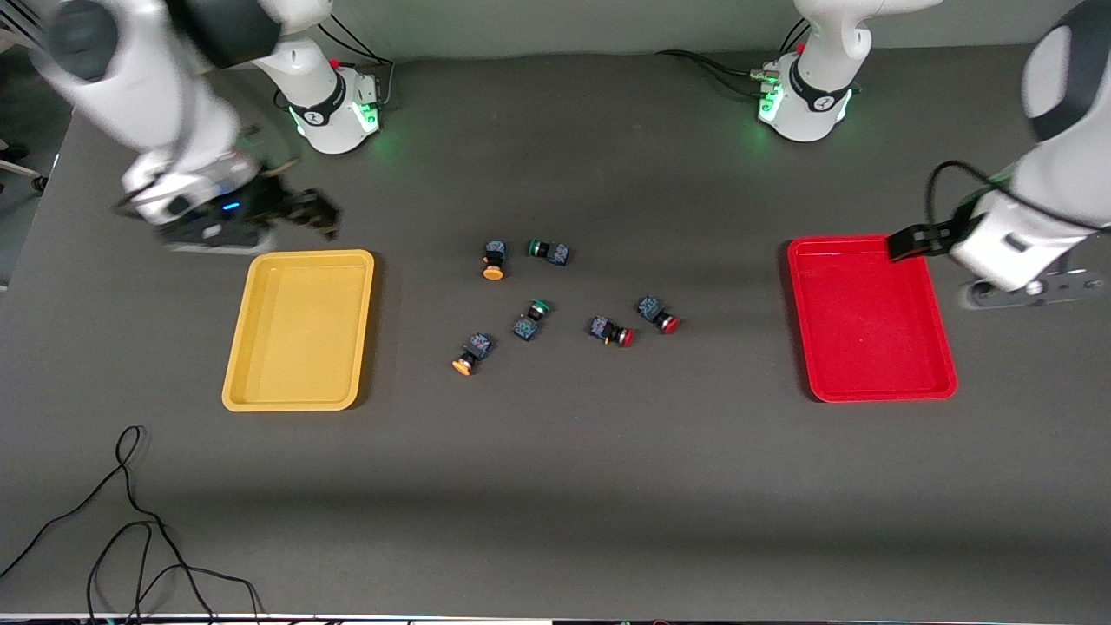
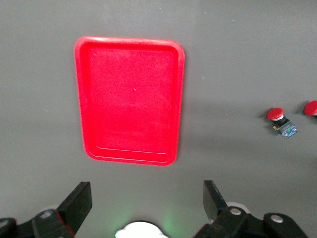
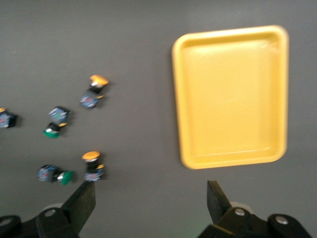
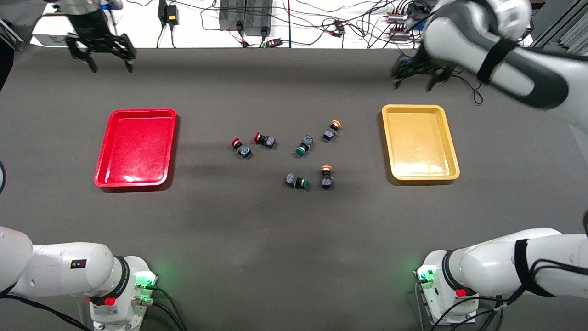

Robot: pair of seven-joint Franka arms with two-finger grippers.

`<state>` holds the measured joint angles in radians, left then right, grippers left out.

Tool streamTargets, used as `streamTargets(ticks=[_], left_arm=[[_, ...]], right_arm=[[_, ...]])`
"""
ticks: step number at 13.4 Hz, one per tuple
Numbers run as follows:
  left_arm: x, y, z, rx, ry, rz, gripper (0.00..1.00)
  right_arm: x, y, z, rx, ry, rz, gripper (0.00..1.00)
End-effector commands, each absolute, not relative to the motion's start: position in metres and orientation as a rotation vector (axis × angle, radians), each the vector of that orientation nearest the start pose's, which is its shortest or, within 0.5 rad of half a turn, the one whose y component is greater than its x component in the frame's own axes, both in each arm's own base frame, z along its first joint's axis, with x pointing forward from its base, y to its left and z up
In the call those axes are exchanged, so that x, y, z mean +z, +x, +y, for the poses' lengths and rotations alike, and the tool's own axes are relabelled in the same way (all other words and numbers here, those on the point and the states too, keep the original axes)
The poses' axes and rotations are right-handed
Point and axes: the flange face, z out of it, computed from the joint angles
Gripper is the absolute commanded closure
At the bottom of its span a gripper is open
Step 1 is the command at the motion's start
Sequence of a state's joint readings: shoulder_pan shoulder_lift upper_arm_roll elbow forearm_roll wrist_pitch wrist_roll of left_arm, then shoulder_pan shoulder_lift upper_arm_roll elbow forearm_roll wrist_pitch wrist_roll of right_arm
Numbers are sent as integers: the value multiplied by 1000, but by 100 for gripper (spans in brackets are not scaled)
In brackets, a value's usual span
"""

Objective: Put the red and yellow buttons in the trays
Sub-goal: 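Move the right gripper to a yellow button while the left gripper reaches a red button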

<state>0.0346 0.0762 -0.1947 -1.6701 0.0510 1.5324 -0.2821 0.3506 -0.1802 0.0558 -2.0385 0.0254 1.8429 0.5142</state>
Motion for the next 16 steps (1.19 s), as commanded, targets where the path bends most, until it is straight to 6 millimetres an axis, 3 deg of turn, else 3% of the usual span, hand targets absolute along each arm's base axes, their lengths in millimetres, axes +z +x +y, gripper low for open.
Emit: streamTargets(ticks=[1,3,5,7,8,10,14,16], left_arm=[[494,566,-141,318,-3006,-319,0],[457,571,-183,334,-2979,-399,0],[415,575,-218,345,-2955,-459,0],[377,572,-250,363,-2928,-511,0],[355,575,-256,370,-2914,-574,0],[317,567,-278,401,-2875,-613,0],[268,552,-314,409,-2773,-828,0],[260,549,-332,414,-2783,-937,0]], right_arm=[[490,422,269,6,-3104,248,0],[459,390,331,4,-3098,251,0],[438,368,369,27,-3114,192,0],[431,363,374,38,-3126,139,0],[431,363,373,43,-3129,95,0],[411,364,371,81,-3152,31,0],[332,369,373,47,-3131,66,0],[303,371,377,37,-3124,62,0]])
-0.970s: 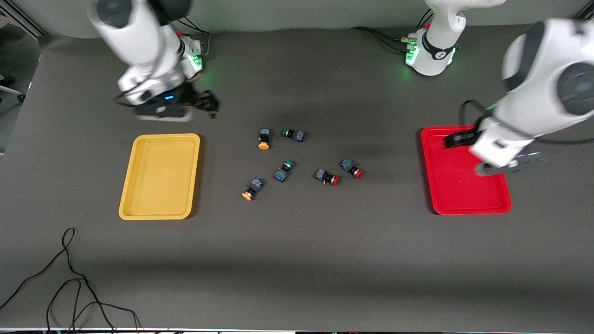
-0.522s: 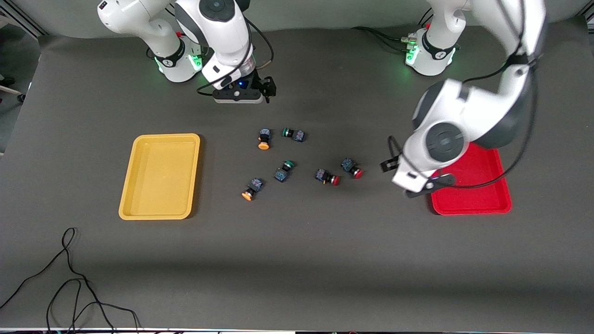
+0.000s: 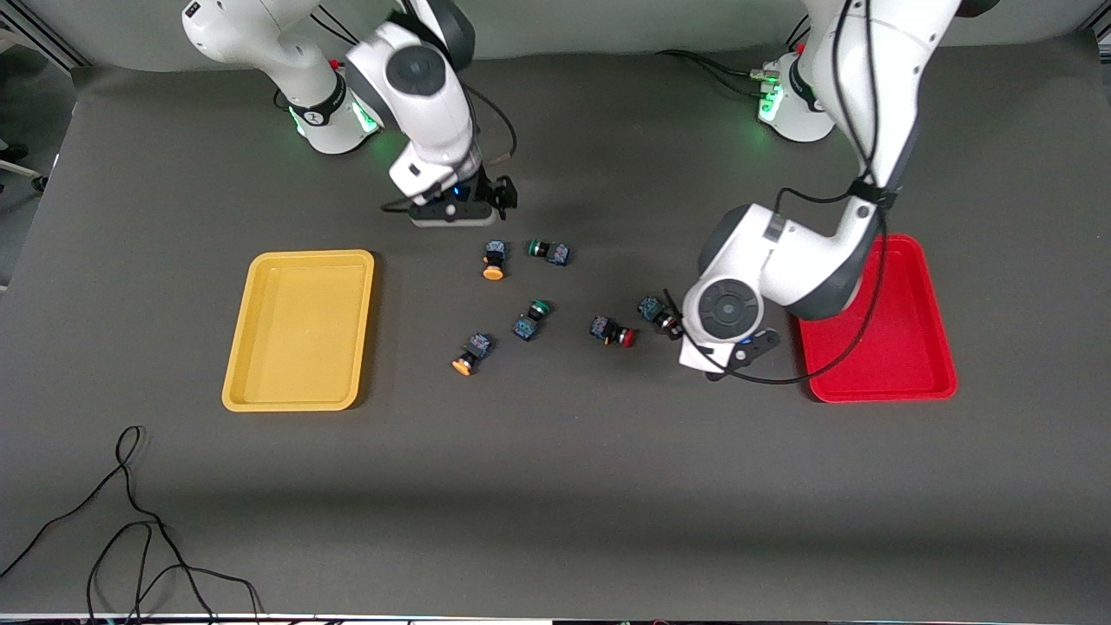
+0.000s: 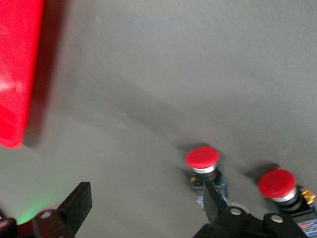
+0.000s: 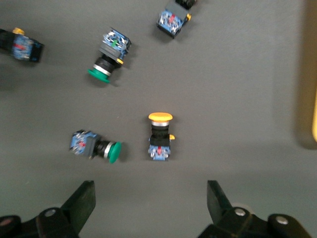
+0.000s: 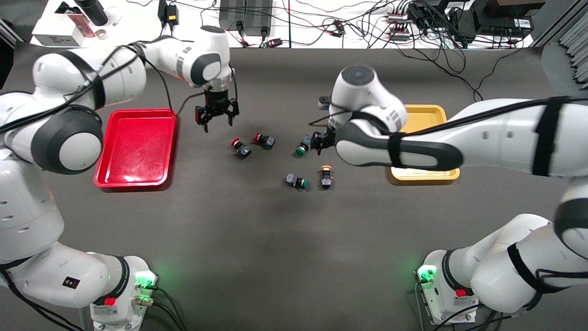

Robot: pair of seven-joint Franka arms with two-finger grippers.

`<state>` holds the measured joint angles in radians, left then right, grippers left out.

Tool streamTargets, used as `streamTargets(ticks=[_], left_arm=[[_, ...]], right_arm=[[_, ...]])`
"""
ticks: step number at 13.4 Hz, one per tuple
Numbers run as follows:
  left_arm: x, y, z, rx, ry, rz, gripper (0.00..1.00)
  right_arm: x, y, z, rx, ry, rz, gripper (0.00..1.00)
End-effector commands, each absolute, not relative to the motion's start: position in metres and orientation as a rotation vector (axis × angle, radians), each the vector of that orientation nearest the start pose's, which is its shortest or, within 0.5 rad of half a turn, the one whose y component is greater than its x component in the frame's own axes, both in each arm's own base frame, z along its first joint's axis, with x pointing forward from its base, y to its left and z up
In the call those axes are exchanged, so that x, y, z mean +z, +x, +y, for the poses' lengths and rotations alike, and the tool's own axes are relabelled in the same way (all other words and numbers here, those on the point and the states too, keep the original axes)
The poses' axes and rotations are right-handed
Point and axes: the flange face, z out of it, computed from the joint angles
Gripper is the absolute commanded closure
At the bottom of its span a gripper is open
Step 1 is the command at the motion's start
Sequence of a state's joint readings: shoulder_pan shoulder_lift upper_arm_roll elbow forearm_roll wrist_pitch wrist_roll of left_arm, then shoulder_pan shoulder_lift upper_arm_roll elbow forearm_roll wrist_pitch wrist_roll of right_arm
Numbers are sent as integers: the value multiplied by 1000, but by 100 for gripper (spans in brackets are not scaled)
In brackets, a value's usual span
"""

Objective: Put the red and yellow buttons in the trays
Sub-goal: 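Move the right gripper to a yellow button while the left gripper reaches a red button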

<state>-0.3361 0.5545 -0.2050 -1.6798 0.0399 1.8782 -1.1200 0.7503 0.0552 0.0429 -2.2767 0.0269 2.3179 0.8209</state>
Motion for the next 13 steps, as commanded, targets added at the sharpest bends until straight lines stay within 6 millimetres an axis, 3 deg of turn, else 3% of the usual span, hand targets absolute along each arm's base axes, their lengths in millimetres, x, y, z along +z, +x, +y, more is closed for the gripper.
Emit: streamTargets(ticks=[1,6,9,11,12,13], left_arm=[[260,548,-341,397,-2791,-980,0],[241,562,-406,358,-2777,-1181,0],[228,557,-429,361,-2733,-1270,0],[223,563,-440,350,-2676,-1402,0],[219,563,-447,346,-2660,-1434,0],[213,561,-455,327,-2653,-1480,0]], right_arm=[[286,369,375,36,-3125,62,0],[208,371,375,-1,-3101,73,0],[190,370,371,23,-3115,84,0],[180,373,366,30,-3123,100,0],[179,374,365,31,-3124,101,8],[178,374,365,34,-3125,103,24]])
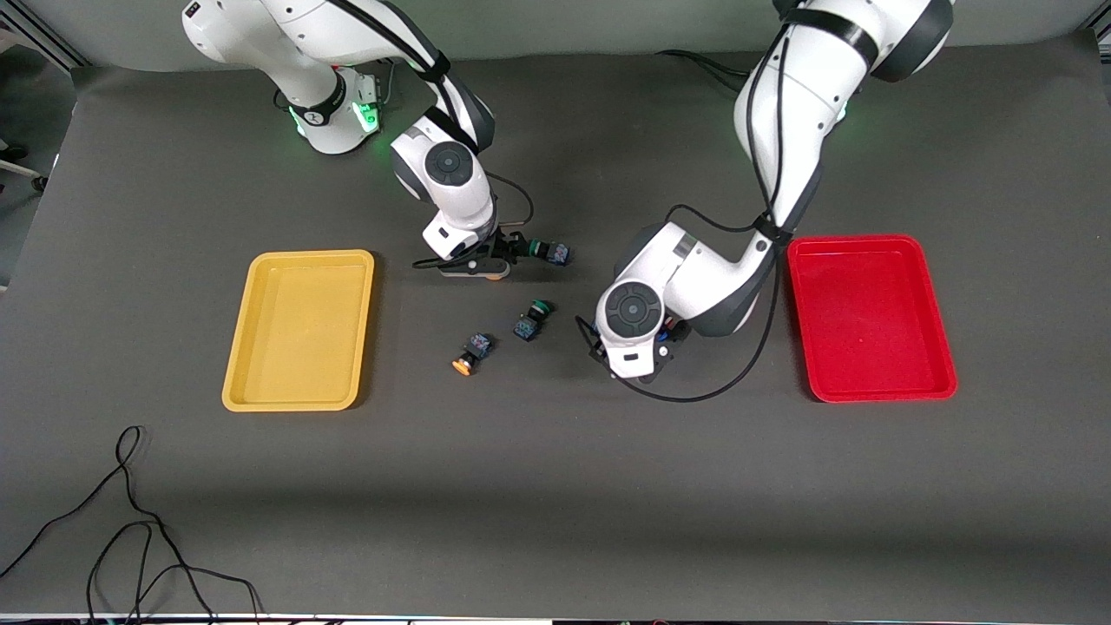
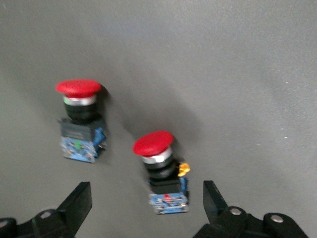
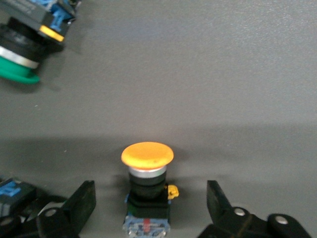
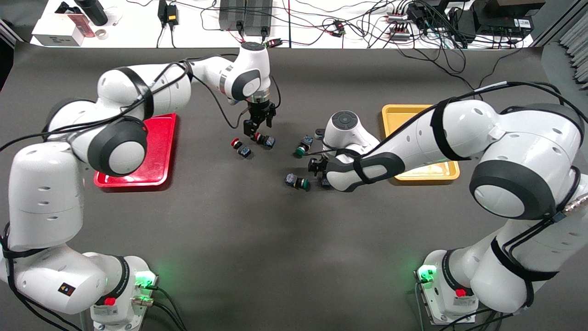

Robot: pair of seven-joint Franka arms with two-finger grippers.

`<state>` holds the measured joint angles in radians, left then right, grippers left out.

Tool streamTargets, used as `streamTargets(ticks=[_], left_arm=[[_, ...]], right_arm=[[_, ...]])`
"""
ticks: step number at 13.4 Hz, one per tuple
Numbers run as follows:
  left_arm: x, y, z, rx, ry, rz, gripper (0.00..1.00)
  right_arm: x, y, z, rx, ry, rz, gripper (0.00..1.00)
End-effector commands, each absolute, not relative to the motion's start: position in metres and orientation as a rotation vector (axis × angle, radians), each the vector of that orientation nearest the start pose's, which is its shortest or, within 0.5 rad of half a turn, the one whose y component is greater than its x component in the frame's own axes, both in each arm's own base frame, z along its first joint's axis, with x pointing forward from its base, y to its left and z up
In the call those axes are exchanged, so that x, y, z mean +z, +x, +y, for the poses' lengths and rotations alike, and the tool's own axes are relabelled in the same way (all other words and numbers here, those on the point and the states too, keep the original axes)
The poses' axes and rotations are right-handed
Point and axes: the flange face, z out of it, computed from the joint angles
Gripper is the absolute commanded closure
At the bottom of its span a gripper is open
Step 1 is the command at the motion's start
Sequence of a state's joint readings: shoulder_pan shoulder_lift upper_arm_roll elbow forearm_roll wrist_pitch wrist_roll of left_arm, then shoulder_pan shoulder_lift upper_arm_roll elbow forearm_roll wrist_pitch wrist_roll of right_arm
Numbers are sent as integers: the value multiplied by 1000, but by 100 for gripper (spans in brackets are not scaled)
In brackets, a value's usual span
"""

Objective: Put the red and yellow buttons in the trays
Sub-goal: 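Grasp the yellow button with the right gripper while the left gripper grasps the red button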

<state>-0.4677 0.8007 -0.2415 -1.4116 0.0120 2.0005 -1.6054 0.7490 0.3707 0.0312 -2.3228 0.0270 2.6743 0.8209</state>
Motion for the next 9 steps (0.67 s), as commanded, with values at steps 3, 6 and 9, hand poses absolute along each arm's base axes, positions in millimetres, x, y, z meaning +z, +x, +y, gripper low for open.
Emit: streamTargets(ticks=[3,6,9], left_arm=[[199,558,-463,253,-2645,-1551,0],[183,549,-463,241,-2638,-1507,3],[173,544,-459,239,-2628,-1481,15]], right_arm=[[178,373,366,31,-3125,94,63],[178,373,366,31,-3125,94,75],[196,377,369,6,-3109,92,76]])
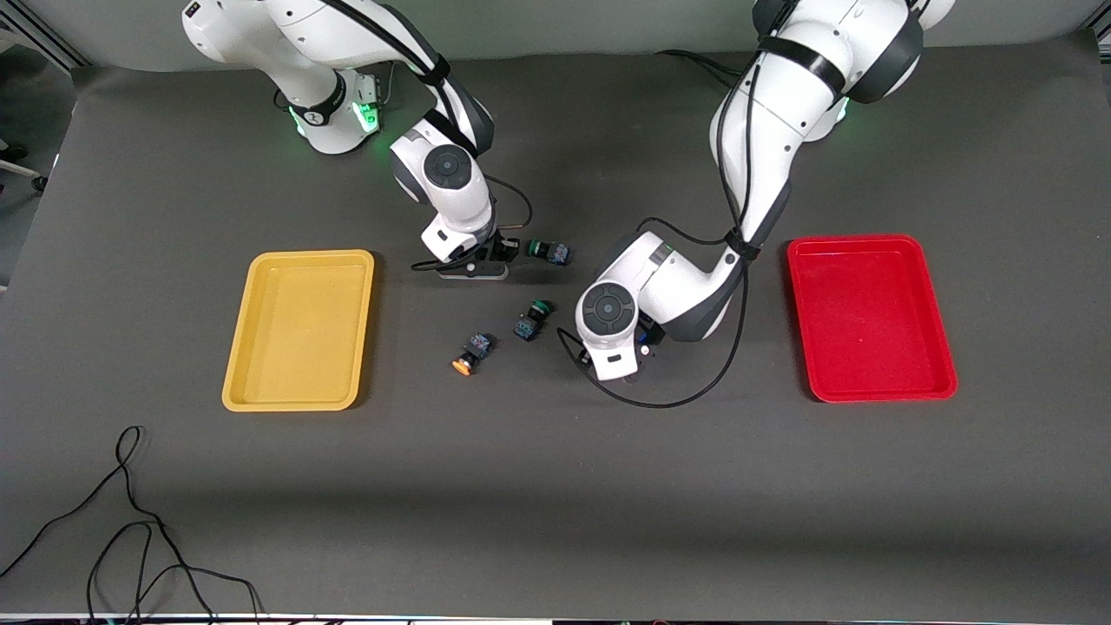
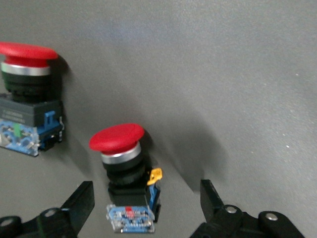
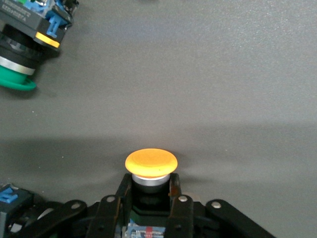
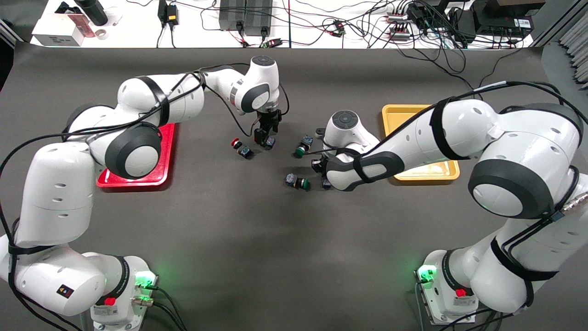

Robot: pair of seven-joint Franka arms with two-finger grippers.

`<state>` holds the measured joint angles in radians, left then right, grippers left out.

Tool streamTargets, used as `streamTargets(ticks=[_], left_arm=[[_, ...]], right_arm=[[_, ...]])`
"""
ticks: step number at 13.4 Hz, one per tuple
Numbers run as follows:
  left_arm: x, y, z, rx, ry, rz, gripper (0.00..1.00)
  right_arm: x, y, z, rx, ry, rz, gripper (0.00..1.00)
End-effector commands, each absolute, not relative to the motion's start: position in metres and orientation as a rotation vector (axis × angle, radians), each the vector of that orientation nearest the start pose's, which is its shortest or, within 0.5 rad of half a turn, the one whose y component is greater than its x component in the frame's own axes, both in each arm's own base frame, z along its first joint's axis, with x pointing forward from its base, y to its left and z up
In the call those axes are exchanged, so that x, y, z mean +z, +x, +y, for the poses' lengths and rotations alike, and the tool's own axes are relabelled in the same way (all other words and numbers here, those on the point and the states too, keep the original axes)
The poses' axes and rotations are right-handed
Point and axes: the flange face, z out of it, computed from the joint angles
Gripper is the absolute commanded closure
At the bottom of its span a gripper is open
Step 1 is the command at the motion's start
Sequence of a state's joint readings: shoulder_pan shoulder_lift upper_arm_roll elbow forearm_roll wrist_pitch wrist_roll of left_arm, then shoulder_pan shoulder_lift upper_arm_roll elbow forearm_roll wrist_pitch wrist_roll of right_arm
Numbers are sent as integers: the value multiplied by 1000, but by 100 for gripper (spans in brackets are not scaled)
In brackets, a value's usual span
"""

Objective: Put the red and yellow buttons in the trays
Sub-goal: 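Grasp the yellow button with the right gripper while the left gripper grasps the red button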

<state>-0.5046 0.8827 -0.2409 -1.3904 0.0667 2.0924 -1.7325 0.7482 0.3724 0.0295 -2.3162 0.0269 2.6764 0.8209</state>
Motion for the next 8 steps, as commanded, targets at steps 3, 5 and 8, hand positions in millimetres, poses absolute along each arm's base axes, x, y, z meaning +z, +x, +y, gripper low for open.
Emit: streamTargets(ticks=[3,5,8], left_arm=[[166,541,-450,247,-2608,-1465,86],[171,544,-448,240,-2609,-1469,100],[182,554,-439,236,-2605,-1486,100]], right_arm=[[255,384,367,38,-3130,89,76],[299,402,363,67,-3149,117,76],[349,441,348,137,-3186,95,76]])
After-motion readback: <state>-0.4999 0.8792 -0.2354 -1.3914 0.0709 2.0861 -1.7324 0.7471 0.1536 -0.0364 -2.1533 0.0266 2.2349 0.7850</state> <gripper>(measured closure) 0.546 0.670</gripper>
